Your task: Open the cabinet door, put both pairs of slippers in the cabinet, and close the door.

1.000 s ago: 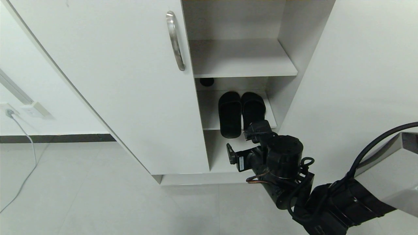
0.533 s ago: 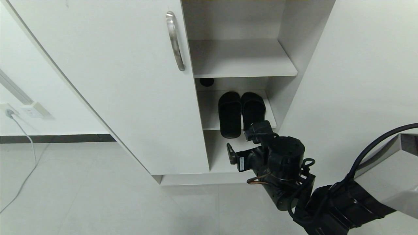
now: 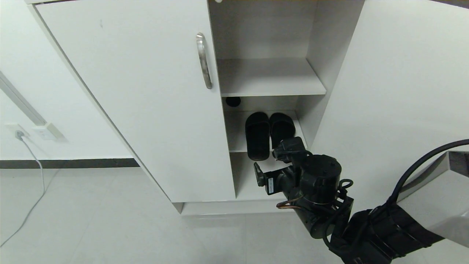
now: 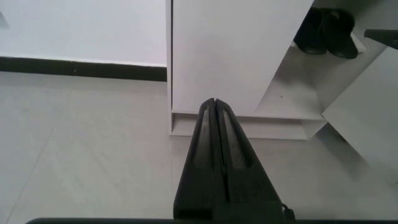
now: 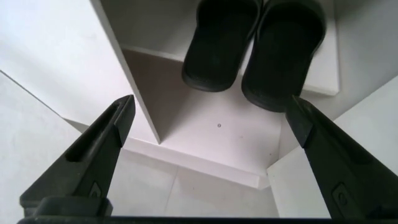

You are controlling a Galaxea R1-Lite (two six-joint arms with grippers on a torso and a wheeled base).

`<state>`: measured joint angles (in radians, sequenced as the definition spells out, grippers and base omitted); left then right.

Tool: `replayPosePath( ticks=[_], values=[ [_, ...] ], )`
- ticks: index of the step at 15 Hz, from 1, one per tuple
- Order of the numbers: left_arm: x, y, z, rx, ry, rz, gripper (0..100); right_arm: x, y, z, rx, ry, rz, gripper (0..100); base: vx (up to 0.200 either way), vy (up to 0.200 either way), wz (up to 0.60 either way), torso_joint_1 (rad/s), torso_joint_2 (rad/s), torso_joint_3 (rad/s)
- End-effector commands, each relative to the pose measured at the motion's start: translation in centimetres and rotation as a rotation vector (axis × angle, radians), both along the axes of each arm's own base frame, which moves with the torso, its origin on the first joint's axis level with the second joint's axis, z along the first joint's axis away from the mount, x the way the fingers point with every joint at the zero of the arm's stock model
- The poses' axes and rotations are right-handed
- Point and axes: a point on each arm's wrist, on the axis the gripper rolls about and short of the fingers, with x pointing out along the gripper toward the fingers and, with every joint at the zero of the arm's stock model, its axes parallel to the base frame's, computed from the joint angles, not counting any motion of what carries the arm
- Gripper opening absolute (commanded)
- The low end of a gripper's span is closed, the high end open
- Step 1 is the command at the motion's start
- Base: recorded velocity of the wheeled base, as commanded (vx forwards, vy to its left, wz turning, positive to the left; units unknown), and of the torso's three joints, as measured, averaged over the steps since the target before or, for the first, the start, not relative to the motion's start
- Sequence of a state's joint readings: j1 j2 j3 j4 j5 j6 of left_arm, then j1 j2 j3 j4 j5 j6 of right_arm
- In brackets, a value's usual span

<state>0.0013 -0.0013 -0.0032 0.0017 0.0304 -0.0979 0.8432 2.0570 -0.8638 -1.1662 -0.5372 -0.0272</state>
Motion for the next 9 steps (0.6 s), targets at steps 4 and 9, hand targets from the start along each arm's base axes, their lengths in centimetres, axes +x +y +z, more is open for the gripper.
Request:
replayPosePath(
  ticks=[4,9],
  values=[
    [0.01,0.00,0.00,0.001,0.001,0.001,0,0.14,0.19,-0.59,-0.013,0.009,0.001,100,0.000,0.000,0.00,0.004,0.00,0.195],
    [0.01,0.00,0.00,0.000,0.001,0.002,0,0.13,0.17,-0.61,-0.009,0.004,-0.001,100,0.000,0.000,0.00,0.002,0.00,0.166]
  ],
)
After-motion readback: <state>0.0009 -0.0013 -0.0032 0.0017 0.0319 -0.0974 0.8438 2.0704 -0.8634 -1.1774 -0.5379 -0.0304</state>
